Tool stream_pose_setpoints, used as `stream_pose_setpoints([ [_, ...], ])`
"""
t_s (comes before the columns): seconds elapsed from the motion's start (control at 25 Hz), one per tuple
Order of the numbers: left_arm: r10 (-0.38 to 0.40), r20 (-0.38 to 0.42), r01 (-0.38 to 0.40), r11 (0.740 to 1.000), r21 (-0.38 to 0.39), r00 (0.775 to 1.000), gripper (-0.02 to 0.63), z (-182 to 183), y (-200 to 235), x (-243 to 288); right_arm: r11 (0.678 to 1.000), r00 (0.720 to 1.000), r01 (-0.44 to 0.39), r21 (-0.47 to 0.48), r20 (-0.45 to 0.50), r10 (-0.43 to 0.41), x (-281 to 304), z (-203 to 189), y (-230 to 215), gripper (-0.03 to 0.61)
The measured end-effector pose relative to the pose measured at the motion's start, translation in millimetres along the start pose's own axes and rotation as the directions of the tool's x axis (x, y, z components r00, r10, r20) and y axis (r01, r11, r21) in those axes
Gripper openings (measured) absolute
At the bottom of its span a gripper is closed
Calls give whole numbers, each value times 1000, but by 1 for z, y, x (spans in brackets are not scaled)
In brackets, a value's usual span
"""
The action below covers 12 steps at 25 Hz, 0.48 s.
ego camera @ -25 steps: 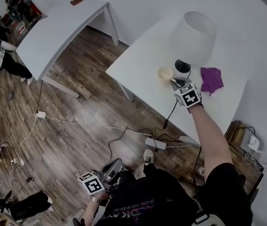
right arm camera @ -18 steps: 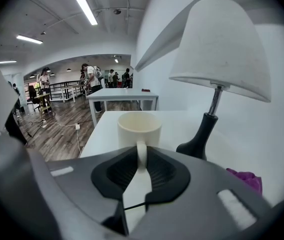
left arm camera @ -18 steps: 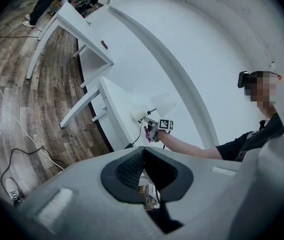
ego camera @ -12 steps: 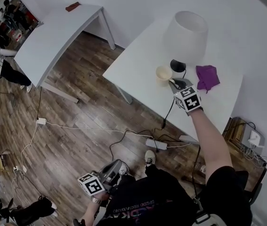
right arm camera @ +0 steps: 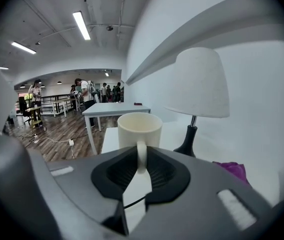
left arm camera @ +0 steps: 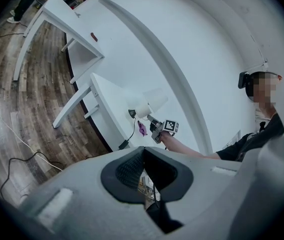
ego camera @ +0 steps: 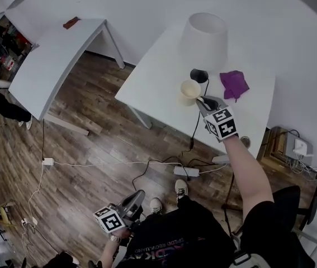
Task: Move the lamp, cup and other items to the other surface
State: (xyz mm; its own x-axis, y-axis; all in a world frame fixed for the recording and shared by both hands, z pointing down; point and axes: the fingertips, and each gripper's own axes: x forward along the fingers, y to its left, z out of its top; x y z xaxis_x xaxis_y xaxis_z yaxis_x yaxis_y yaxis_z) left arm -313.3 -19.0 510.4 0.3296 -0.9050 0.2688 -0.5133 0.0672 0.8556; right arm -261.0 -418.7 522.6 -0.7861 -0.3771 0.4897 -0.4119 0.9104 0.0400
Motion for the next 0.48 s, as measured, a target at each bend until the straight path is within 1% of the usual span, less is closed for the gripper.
stream_pose_setpoints([
  [0.2,-56,-35,56,998,16,998,-3,5,-2,-12,996,997,66,53,30,-68,-37,3,13,51],
  [0.48,-131,-93,135,990,35,987,-3,5,-8,-21,985,987,144,96,57,-149,-95,1,34,51],
])
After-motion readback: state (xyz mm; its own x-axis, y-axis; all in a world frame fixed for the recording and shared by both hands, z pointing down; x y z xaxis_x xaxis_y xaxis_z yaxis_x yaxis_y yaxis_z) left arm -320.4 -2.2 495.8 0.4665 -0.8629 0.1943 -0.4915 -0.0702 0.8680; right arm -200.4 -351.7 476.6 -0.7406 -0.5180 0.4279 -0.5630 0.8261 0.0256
